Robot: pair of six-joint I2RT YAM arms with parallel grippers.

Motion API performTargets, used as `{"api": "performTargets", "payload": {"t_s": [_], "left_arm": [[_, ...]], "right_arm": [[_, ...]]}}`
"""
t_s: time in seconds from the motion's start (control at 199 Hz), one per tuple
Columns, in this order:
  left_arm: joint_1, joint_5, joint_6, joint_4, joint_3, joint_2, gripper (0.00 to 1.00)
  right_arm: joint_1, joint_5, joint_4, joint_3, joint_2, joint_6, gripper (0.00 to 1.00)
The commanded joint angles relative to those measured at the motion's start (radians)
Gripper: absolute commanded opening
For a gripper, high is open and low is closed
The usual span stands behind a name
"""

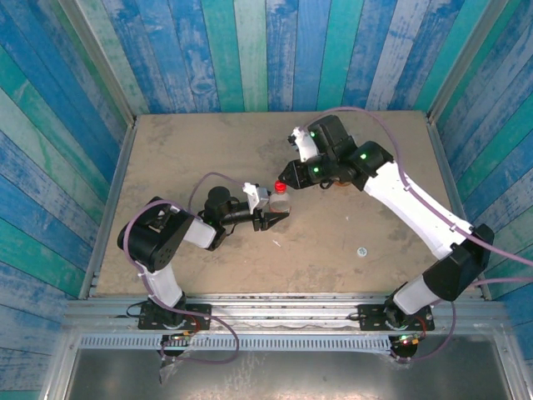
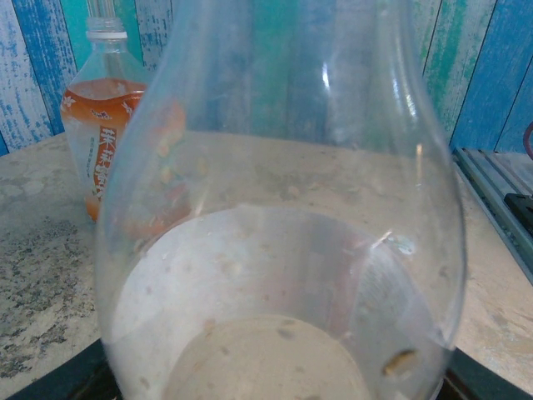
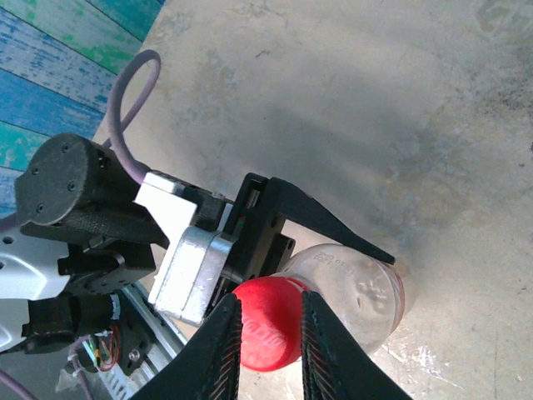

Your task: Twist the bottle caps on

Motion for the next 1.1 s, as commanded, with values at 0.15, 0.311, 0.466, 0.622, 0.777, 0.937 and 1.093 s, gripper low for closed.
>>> {"api": "performTargets", "payload": {"t_s": [0.15,0.311,0.466,0.622,0.777,0.937,1.093], "left_arm": [[0.005,-0.005,-0.001,-0.060,0.001,0.042,0.64],[0.005,-0.006,-0.005,-0.060,0.001,0.042,0.64],[0.007,-0.007,-0.008,-0.063,0.001,0.040,0.64],[0.008,-0.006,-0.010,-0.063,0.003,0.041,0.63],[0.011,-0.006,-0.013,-0.063,0.003,0.046,0.63],[0.012,-0.007,-0.015,-0.061,0.004,0.049,0.63],[0.013,-0.007,-0.015,-0.060,0.005,0.049,0.63]], "right_arm": [[-0.005,-0.026,-0.022,0.008,0.014,-0.014,0.16],[-0.005,-0.035,-0.023,-0.020,0.002,-0.004,0.13],[-0.005,-0.043,-0.023,-0.047,-0.015,0.009,0.13],[-0.005,-0.036,-0.020,-0.078,-0.036,0.020,0.13],[-0.002,-0.041,-0.017,-0.094,-0.052,0.033,0.13],[0.007,-0.062,-0.012,-0.097,-0.058,0.045,0.13],[0.019,-0.061,-0.012,-0.097,-0.067,0.051,0.13]]}}
